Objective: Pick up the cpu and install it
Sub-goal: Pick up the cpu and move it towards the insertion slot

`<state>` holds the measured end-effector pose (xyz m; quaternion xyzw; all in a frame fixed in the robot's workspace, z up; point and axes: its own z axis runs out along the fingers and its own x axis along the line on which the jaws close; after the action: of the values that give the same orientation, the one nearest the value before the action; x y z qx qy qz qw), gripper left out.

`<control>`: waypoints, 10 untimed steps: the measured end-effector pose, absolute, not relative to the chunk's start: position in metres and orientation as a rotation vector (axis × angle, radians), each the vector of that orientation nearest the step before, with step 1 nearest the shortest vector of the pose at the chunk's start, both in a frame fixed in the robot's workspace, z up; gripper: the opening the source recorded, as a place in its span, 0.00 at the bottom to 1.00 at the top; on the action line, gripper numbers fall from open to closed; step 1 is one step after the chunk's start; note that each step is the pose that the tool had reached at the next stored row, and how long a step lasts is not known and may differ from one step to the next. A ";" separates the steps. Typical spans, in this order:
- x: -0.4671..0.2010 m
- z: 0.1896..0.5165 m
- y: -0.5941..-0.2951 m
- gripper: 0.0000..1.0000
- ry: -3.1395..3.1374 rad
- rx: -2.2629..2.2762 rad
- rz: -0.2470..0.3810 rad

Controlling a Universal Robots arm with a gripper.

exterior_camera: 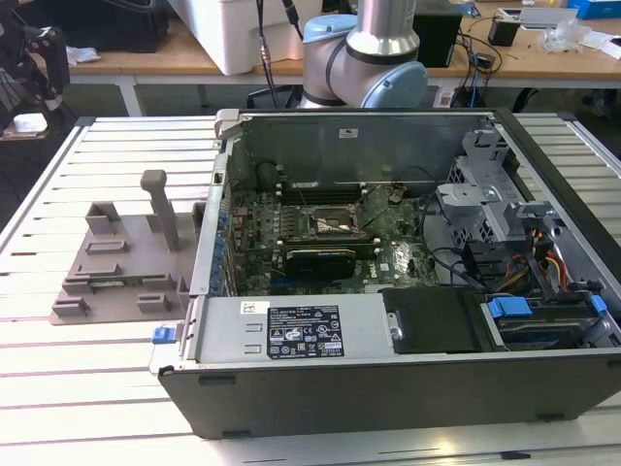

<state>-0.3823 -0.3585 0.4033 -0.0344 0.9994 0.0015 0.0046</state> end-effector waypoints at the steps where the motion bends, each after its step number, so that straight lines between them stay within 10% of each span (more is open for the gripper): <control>1: -0.382 0.403 -0.358 0.55 3.131 -0.107 0.005; 10: -0.362 0.403 -0.358 0.55 3.131 -0.108 0.005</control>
<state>-0.3618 -0.3585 0.4034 -0.0344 0.9994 0.0015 0.0045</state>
